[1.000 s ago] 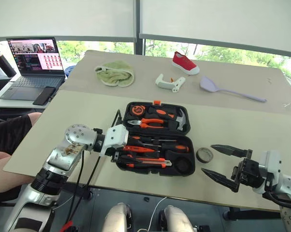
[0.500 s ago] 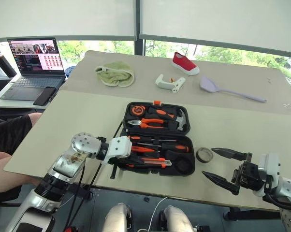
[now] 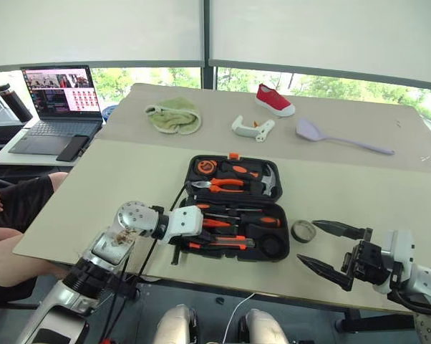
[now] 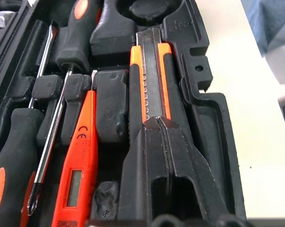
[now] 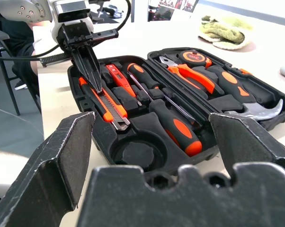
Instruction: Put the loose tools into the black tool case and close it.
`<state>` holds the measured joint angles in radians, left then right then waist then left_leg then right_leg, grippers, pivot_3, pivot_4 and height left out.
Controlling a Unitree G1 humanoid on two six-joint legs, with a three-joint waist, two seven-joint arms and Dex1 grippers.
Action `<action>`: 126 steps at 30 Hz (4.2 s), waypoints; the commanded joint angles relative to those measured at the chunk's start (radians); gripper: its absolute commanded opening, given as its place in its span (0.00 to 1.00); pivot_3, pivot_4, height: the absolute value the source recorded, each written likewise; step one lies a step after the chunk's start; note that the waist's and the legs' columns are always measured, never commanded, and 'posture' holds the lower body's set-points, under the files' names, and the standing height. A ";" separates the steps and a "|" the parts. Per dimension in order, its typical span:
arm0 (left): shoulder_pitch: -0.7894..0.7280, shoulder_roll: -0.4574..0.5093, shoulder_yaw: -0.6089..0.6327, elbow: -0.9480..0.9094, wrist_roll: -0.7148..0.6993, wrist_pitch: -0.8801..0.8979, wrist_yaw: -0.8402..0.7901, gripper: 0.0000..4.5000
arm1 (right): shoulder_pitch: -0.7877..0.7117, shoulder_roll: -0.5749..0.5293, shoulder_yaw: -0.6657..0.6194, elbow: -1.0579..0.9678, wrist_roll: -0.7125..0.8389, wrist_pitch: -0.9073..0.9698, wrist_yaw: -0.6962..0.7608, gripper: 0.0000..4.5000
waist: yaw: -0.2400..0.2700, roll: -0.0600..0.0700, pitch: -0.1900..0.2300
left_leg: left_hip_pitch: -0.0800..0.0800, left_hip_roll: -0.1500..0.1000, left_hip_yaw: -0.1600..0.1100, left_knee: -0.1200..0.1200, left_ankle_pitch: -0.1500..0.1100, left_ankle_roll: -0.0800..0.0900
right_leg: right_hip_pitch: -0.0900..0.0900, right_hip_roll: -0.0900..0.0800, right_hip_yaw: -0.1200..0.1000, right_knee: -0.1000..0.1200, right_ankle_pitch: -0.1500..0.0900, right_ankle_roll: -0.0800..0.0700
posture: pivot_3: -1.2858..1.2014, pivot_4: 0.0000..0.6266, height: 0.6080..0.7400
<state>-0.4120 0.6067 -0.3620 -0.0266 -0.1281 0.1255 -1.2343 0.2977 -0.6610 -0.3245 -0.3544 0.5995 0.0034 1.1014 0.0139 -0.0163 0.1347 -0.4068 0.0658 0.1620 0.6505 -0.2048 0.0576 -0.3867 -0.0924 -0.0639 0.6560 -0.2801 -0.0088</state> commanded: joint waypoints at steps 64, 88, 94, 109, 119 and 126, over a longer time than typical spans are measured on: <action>0.315 0.045 0.424 -0.079 -0.435 -0.139 -0.235 1.00 | -0.682 -0.399 0.451 -0.158 -0.043 0.817 0.156 0.01 | -0.021 -0.003 0.005 | -0.018 0.003 0.001 -0.004 0.004 0.004 | -0.017 0.001 -0.005 -0.008 0.006 -0.003 | 0.52 0.24 0.97; 0.414 0.080 0.475 -0.114 -0.431 -0.174 -0.208 1.00 | -0.823 -0.369 0.720 -0.148 -0.163 0.981 0.131 0.61 | -0.026 -0.004 0.005 | -0.019 0.001 0.002 -0.003 0.003 0.005 | -0.018 -0.002 -0.005 -0.008 0.006 -0.002 | 0.52 0.24 0.97; 0.431 0.056 0.545 -0.149 -0.487 -0.096 -0.079 1.00 | -0.821 -0.448 0.575 -0.111 -0.043 0.942 0.275 1.00 | -0.025 -0.004 0.005 | -0.019 0.001 0.002 -0.003 0.003 0.006 | -0.018 -0.002 -0.005 -0.008 0.006 -0.002 | 0.52 0.24 0.97; 0.167 0.027 0.474 0.037 -0.269 0.220 0.394 0.13 | -0.825 -0.107 0.415 0.717 -0.427 0.010 0.059 0.32 | -0.027 -0.008 0.005 | -0.018 -0.001 0.008 -0.001 0.008 -0.001 | -0.017 0.003 -0.004 -0.006 0.009 0.002 | 0.52 0.24 0.97; 0.007 -0.068 0.309 0.227 -0.163 0.108 0.303 0.00 | -0.794 -0.028 0.448 0.685 -0.420 -0.022 0.107 0.01 | -0.027 -0.008 0.005 | -0.017 -0.002 0.009 -0.001 0.009 -0.003 | -0.018 0.003 -0.003 -0.001 0.008 0.002 | 0.52 0.24 0.97; 0.005 -0.089 0.292 0.228 -0.180 0.115 0.233 0.00 | -0.661 -0.072 0.378 0.468 -0.345 0.197 0.064 0.01 | -0.024 -0.008 0.005 | -0.017 -0.002 0.008 -0.001 0.009 -0.002 | -0.018 0.001 -0.003 -0.001 0.007 0.002 | 0.52 0.24 0.97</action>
<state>-0.3960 0.5354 -0.0474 0.2288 -0.2927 0.2575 -0.9648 -0.3795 -0.7126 0.0795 0.1949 0.2189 0.1525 1.1636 -0.0100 -0.0239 0.1395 -0.4244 0.0639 0.1698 0.6500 -0.1964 0.0555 -0.4042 -0.0917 -0.0672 0.6554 -0.2726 -0.0073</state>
